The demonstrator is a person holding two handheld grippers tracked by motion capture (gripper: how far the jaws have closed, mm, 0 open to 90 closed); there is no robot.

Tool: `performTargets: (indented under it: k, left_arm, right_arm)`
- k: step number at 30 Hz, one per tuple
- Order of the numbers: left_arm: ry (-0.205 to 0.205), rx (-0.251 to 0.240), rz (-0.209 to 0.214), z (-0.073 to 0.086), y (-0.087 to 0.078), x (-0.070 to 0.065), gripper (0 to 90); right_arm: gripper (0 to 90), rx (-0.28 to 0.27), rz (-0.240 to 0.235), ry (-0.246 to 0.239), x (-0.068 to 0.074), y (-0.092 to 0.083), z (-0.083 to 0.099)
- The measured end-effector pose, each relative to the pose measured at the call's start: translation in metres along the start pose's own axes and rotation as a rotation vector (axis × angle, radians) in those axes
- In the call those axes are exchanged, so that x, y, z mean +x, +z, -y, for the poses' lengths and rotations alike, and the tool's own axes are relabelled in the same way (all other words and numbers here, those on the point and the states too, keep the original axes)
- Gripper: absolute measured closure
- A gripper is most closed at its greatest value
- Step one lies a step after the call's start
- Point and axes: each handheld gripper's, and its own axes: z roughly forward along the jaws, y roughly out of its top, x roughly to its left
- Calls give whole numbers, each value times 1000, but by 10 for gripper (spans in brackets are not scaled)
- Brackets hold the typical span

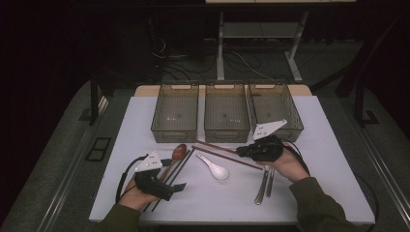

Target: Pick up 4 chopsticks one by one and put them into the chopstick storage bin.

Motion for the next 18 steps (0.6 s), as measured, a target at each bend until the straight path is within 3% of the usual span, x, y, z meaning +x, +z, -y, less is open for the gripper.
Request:
performTargets:
  k: [18]
  left_arm:
    - [-11, -11, -12, 0, 2, -3, 0]
  right_arm:
    - [849, -21, 36, 12, 1, -4, -21]
